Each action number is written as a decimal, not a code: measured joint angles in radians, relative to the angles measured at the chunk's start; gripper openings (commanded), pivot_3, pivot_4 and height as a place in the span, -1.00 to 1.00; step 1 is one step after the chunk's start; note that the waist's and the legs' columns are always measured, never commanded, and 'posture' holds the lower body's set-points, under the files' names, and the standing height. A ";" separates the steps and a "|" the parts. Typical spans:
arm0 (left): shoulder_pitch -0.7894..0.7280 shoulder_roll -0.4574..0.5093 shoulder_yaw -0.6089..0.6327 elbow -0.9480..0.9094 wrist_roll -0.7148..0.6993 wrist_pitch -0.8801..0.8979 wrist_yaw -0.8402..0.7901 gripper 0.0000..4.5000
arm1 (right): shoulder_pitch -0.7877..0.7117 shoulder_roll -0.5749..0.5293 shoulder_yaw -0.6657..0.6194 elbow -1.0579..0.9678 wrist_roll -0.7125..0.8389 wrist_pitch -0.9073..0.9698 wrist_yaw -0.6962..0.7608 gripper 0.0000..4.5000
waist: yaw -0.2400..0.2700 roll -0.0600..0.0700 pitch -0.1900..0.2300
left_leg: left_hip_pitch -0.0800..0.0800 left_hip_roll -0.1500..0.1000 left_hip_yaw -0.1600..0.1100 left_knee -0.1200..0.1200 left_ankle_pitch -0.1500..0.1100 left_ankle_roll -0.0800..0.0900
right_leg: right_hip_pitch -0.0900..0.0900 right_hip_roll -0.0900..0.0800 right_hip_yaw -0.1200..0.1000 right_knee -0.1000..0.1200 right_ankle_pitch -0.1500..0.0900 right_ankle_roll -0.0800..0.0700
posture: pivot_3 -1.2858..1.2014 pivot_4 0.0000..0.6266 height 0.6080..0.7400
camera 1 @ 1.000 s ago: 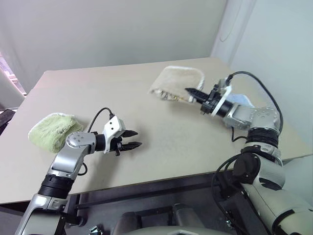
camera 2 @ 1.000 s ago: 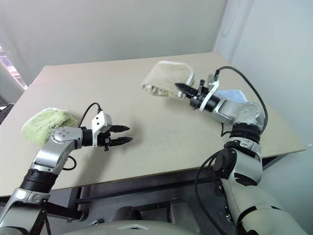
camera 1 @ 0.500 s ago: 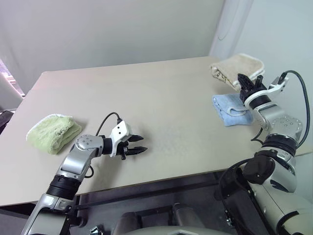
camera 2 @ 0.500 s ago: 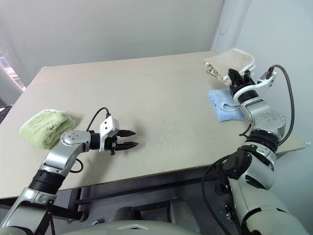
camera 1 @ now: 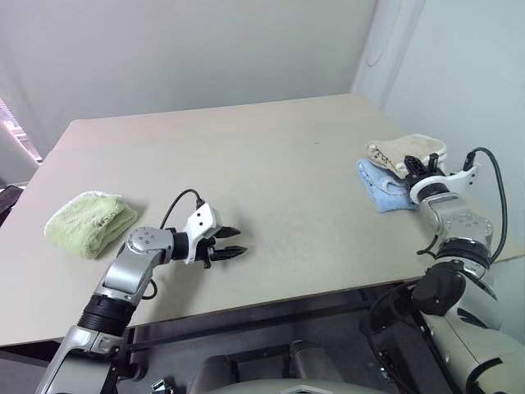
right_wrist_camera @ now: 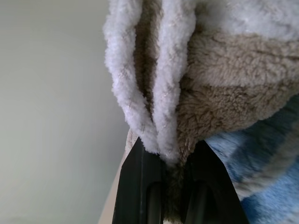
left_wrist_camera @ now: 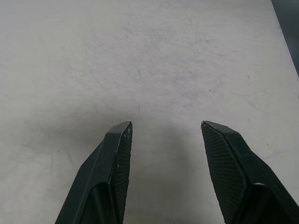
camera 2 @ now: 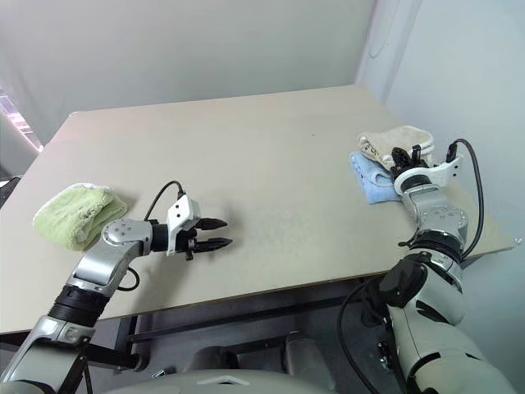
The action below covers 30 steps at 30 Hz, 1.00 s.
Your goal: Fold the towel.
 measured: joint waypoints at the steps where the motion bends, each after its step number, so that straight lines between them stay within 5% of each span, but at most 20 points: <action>1: 0.000 0.000 0.000 0.000 0.000 -0.003 0.001 0.10 | 0.005 0.007 0.000 -0.001 0.004 -0.002 -0.010 -1.00 | 0.000 0.000 0.000 | 0.000 0.000 0.000 0.000 0.000 0.000 | 0.000 0.000 0.000 0.000 0.000 0.000 | 0.03 -1.00 0.83; 14: 0.000 -0.004 -0.003 0.014 0.020 -0.017 0.002 0.10 | 0.065 0.090 -0.006 -0.054 0.071 -0.015 -0.119 -1.00 | 0.000 0.000 0.000 | 0.000 0.000 0.000 0.000 0.000 0.000 | 0.000 0.000 0.000 0.000 0.000 0.000 | 0.03 -1.00 0.83; 15: 0.000 -0.004 -0.003 0.014 0.020 -0.017 0.002 0.10 | 0.066 0.092 -0.006 -0.055 0.071 -0.024 -0.130 -0.67 | 0.000 0.000 0.000 | 0.000 0.000 0.000 0.000 0.000 0.000 | 0.000 0.000 0.000 0.000 0.000 0.000 | 0.03 -1.00 0.83; 25: 0.000 -0.005 -0.003 0.015 0.020 -0.016 0.002 0.10 | 0.082 0.093 -0.014 -0.060 0.113 -0.041 -0.168 0.90 | 0.001 0.000 0.000 | 0.000 0.000 0.000 0.000 0.000 0.000 | 0.000 0.000 0.001 0.000 0.000 0.000 | 0.03 -1.00 0.83; 30: -0.002 -0.005 -0.003 0.017 0.020 -0.016 0.001 0.10 | 0.097 0.093 -0.029 -0.095 0.162 -0.015 -0.191 0.99 | 0.002 0.000 0.000 | 0.000 0.000 0.000 0.000 0.000 0.000 | 0.000 0.000 0.001 0.000 0.000 0.000 | 0.03 -1.00 0.83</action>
